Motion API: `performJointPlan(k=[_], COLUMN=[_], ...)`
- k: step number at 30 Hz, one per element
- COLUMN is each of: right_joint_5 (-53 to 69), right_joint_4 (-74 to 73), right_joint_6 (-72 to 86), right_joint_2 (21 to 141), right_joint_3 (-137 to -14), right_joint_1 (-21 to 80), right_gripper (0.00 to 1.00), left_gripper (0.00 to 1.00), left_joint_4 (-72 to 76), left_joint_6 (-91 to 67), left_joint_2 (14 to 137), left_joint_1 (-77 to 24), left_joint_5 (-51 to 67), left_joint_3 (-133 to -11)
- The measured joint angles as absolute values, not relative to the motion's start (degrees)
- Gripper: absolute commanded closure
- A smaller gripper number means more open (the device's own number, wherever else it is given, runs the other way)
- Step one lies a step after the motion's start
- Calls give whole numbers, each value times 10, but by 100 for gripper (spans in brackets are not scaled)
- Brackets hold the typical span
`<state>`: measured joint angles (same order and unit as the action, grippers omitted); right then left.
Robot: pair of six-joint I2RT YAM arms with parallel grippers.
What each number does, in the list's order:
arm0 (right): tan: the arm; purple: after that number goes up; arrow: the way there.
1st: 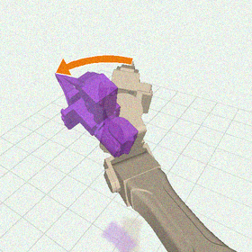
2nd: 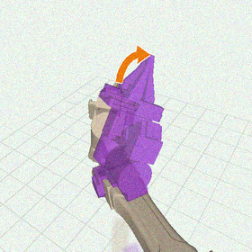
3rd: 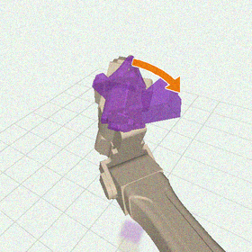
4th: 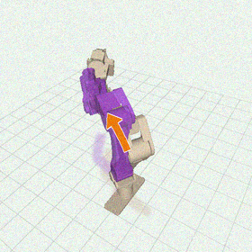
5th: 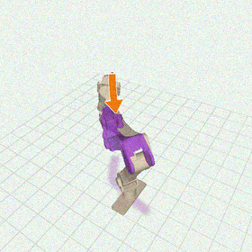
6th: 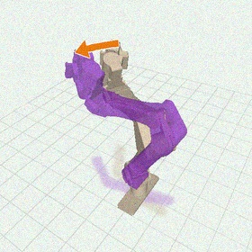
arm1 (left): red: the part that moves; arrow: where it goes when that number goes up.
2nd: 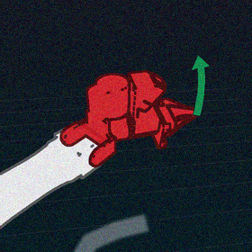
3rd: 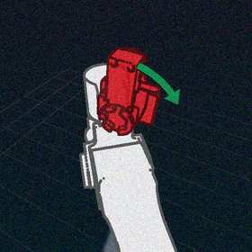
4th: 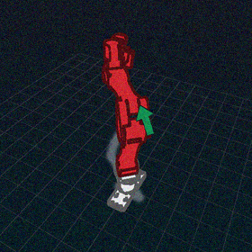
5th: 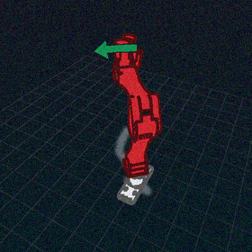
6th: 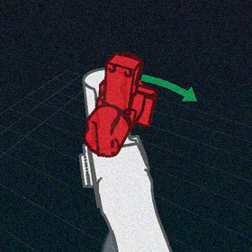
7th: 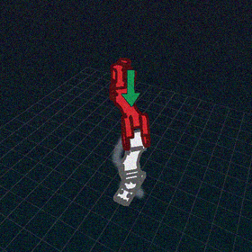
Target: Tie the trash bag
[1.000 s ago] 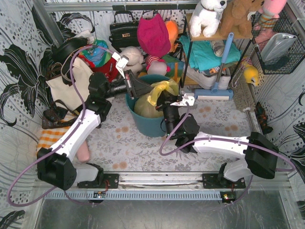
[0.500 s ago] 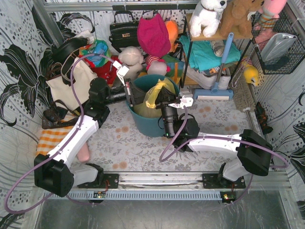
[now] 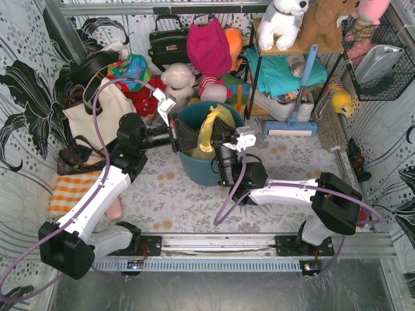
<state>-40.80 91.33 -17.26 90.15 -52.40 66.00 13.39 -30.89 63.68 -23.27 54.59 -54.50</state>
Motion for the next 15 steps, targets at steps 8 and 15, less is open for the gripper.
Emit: performJointPlan(k=[8, 15], right_joint_5=[-313, -246], right_joint_4=[911, 912], right_joint_6=[-172, -170], right_joint_2=[907, 907], right_joint_3=[-524, -524], right_joint_1=[660, 660], right_gripper=[100, 100], left_gripper=[81, 57], left_joint_4=[23, -53], left_joint_6=[-246, -204], left_joint_2=[640, 629], left_joint_1=[-238, -239], left_joint_5=[494, 411], left_joint_3=[-559, -611])
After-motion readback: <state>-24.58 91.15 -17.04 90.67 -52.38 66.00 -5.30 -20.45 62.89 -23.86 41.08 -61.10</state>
